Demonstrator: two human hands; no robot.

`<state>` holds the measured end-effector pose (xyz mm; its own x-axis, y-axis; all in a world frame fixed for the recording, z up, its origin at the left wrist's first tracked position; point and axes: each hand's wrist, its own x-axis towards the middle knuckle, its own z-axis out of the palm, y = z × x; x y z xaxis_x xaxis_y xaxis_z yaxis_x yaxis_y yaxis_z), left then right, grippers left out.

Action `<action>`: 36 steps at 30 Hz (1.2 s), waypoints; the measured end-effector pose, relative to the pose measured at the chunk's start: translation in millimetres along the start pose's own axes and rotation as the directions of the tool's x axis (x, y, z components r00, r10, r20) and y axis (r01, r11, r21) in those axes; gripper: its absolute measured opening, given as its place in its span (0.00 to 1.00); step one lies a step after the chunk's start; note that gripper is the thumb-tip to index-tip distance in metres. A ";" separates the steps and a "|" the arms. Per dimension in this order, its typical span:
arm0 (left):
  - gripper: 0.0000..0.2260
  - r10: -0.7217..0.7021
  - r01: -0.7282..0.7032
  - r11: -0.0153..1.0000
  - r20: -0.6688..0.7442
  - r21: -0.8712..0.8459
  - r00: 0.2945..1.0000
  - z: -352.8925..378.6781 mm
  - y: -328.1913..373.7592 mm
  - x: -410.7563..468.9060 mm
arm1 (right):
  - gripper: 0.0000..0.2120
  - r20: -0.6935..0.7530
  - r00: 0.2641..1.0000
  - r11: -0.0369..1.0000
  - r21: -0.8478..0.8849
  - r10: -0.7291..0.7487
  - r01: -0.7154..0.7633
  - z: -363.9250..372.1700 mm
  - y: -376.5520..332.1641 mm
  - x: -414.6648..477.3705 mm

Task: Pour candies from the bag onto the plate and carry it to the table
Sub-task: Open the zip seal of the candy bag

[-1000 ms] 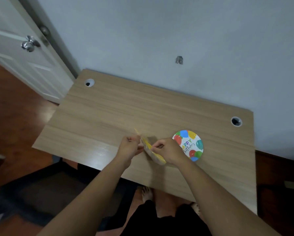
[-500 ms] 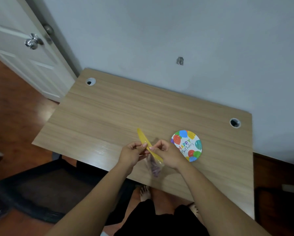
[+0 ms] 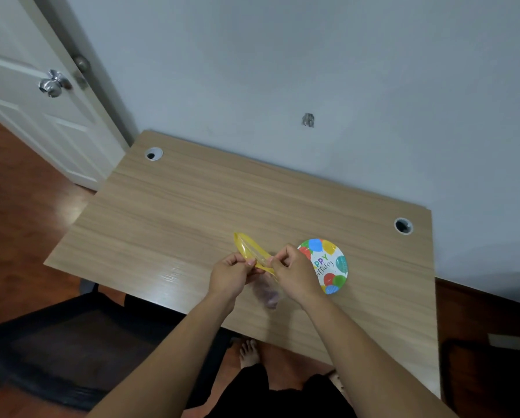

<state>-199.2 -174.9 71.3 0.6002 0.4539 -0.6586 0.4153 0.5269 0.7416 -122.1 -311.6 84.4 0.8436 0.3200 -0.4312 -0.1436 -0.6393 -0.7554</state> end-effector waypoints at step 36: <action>0.07 -0.010 0.011 0.972 -0.007 0.233 1.000 -5.0 43.2 -16.5 | 0.04 -0.137 0.990 0.998 -0.053 -0.031 0.024 -34.2 -19.6 2.9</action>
<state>-194.6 -156.0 113.7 0.5914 0.4536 -0.6667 0.5700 0.3497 0.7435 -99.2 -322.1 114.8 0.9108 0.2408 -0.3354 -0.0955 -0.6673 -0.7386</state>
